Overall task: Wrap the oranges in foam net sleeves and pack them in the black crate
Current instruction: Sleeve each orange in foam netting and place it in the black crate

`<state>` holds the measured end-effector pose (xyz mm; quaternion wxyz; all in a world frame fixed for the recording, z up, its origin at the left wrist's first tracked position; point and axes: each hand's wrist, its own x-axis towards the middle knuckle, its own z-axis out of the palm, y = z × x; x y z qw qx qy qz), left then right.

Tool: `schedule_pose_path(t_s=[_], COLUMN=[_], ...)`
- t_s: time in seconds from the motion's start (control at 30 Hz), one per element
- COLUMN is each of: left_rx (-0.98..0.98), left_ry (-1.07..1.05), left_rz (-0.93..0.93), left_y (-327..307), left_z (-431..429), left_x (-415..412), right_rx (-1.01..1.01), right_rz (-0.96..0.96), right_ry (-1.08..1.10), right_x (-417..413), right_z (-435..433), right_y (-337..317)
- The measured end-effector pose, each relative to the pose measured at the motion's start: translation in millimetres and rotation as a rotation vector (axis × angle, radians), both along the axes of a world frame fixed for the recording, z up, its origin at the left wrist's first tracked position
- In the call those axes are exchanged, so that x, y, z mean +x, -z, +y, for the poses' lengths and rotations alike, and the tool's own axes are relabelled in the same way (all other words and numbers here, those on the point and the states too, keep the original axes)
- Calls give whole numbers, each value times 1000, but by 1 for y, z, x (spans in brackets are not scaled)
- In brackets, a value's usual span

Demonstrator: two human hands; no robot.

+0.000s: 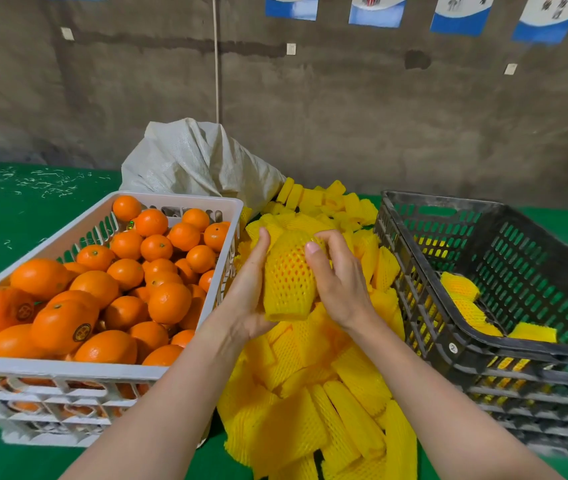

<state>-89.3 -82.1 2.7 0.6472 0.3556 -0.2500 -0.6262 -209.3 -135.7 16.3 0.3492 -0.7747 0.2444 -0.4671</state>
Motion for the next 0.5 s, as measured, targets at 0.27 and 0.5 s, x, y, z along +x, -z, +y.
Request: schedule_pose_path(t_s=[0.27,0.5], left_rx=[-35,77], left_ry=[-16,77], left_rz=[-94,-129], left_y=[5,-2], left_z=[-5,-1], left_x=[-10,-2], right_rx=[105,115], right_rz=[-218,-206], right_ry=[52,-53], right_x=[4,3], right_z=[-12,-20], right_y=[6,8])
